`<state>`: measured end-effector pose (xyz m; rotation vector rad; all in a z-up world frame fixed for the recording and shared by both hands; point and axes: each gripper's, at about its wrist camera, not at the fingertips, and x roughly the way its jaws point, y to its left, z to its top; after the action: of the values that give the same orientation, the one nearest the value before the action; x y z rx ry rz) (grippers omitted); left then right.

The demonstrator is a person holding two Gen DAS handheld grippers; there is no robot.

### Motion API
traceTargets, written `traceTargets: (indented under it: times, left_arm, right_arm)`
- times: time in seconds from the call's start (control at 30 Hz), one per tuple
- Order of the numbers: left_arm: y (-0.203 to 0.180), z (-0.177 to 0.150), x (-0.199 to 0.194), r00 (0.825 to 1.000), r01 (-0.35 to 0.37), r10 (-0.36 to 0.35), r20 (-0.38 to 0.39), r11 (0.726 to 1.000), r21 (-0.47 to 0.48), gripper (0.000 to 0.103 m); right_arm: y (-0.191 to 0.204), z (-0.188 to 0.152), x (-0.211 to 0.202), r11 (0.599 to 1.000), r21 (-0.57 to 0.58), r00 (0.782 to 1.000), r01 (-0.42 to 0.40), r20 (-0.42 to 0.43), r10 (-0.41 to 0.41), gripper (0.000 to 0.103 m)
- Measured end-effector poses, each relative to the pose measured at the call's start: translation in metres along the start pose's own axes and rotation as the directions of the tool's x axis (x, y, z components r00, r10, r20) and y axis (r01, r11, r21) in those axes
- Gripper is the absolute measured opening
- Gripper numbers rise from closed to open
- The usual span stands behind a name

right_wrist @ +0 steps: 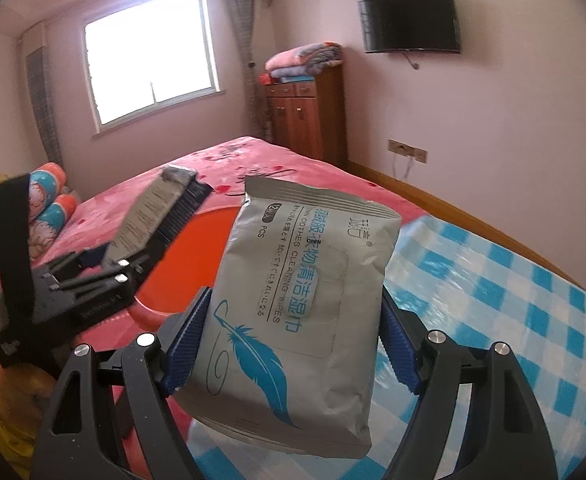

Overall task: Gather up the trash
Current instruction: 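Carry the milk bag and wipes pack over the orange bucket, then open both tools to drop the milk bag and wipes into the bucket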

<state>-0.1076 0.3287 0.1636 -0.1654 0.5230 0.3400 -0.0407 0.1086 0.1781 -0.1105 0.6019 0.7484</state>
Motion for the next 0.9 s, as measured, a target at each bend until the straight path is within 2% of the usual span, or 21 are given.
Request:
traceTargets:
  times: [0.27, 0.67, 0.7, 0.73, 0.77, 0.83, 0.9]
  left_arm:
    - [0.02, -0.003, 0.018, 0.999, -0.023, 0.022, -0.035, 0.999, -0.031, 0.065]
    - [0.037, -0.006, 0.046, 0.997, -0.036, 0.031, -0.076, 0.998, -0.059, 0.065]
    - [0.038, -0.006, 0.049, 0.996, -0.035, 0.03, -0.081, 0.998, -0.052, 0.068]
    - [0.038, -0.007, 0.05, 0.996, -0.036, 0.032, -0.083, 0.998, -0.046, 0.072]
    - [0.038, -0.008, 0.052, 0.996, -0.045, 0.042, -0.078, 0.998, -0.038, 0.083]
    - [0.035, -0.011, 0.05, 0.996, -0.068, 0.066, -0.068, 0.997, -0.022, 0.094]
    - [0.034, -0.013, 0.054, 0.993, -0.09, 0.089, -0.08, 0.996, -0.011, 0.095]
  right_arm:
    - [0.028, 0.027, 0.03, 0.997, -0.041, 0.998, -0.058, -0.005, 0.058, 0.078]
    - [0.049, 0.044, 0.077, 0.994, -0.061, 0.995, -0.096, -0.024, 0.094, 0.079]
    - [0.049, 0.044, 0.082, 0.994, -0.062, 0.995, -0.093, -0.024, 0.092, 0.082]
    - [0.049, 0.044, 0.088, 0.994, -0.066, 0.996, -0.088, -0.034, 0.086, 0.091]
    - [0.048, 0.043, 0.092, 0.995, -0.063, 0.996, -0.076, -0.041, 0.074, 0.093]
    - [0.042, 0.04, 0.096, 0.997, -0.03, 0.996, -0.077, -0.047, 0.076, 0.093]
    - [0.031, 0.036, 0.095, 0.996, 0.009, 0.996, -0.084, -0.044, 0.084, 0.094]
